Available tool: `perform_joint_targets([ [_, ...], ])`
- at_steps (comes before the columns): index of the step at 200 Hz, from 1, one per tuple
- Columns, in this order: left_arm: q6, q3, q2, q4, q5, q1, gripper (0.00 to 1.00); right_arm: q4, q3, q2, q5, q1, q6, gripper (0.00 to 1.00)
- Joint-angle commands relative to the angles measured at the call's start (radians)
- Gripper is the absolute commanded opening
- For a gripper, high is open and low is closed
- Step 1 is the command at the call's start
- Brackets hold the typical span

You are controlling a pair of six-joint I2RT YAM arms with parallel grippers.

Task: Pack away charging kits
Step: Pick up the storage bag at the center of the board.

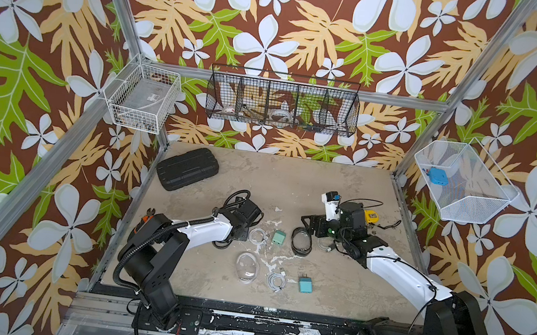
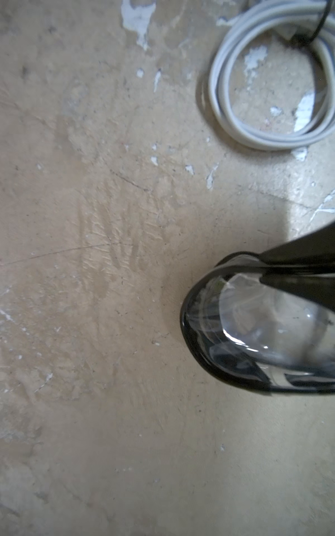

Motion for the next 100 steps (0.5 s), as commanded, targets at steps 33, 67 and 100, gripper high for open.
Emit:
perform_joint_targets([
  [33,0.02,-0.003,-0.054,-0.038,0.005,0.001,0.0,0.016,0.003,-0.016,0.0,0.001,0.001,0.81],
  [67,0.041,-0.017,-0.107,-0.052,0.048,0.01,0.0,0.016,0.005,-0.02,-0.044,0.003,-0.001,0.76],
  [100,0.057,-0.065,-0.193,-0.016,0.153,0.034,0.0,-0.026,0.043,-0.006,-0.081,0.066,-0.023,0.69],
])
